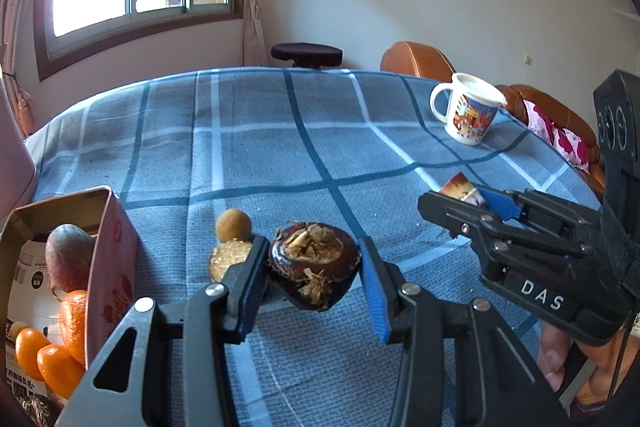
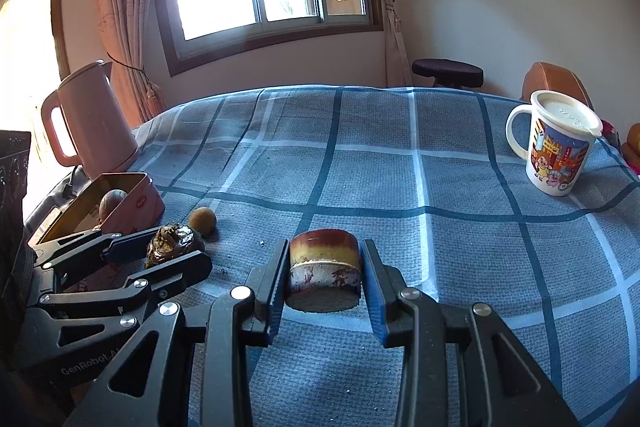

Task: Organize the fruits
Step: 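Carry the dark brown fruit with the left tool while the right tool carries the cake to the tin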

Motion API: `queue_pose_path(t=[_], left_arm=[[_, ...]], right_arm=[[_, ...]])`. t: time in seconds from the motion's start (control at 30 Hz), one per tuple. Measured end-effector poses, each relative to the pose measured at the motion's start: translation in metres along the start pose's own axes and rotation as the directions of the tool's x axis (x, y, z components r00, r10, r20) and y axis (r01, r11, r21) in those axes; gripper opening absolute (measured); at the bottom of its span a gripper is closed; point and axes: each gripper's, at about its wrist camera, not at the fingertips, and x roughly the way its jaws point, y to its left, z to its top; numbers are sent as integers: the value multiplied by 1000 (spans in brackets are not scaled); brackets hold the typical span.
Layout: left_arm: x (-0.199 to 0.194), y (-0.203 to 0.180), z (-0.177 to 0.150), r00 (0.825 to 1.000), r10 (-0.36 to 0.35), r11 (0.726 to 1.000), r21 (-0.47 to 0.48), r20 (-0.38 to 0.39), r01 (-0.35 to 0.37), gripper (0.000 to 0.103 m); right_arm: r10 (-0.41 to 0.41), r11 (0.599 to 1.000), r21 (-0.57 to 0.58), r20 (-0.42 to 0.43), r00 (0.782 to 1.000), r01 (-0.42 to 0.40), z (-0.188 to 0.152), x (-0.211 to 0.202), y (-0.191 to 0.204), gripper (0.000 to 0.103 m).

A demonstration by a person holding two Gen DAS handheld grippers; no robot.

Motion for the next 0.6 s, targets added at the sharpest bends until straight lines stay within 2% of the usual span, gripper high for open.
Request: queue_pose_path(t=[0.23, 0.6], left_arm=[[-13, -1, -1, 998, 22, 1000, 7, 66, -22, 46], [-23, -1, -3, 992, 36, 999, 4, 119, -37, 46]], right_arm=[[-2, 1000, -20, 47, 999, 3, 0, -8, 4, 37], [-1, 999, -36, 97, 995, 4, -1, -18, 7, 37]])
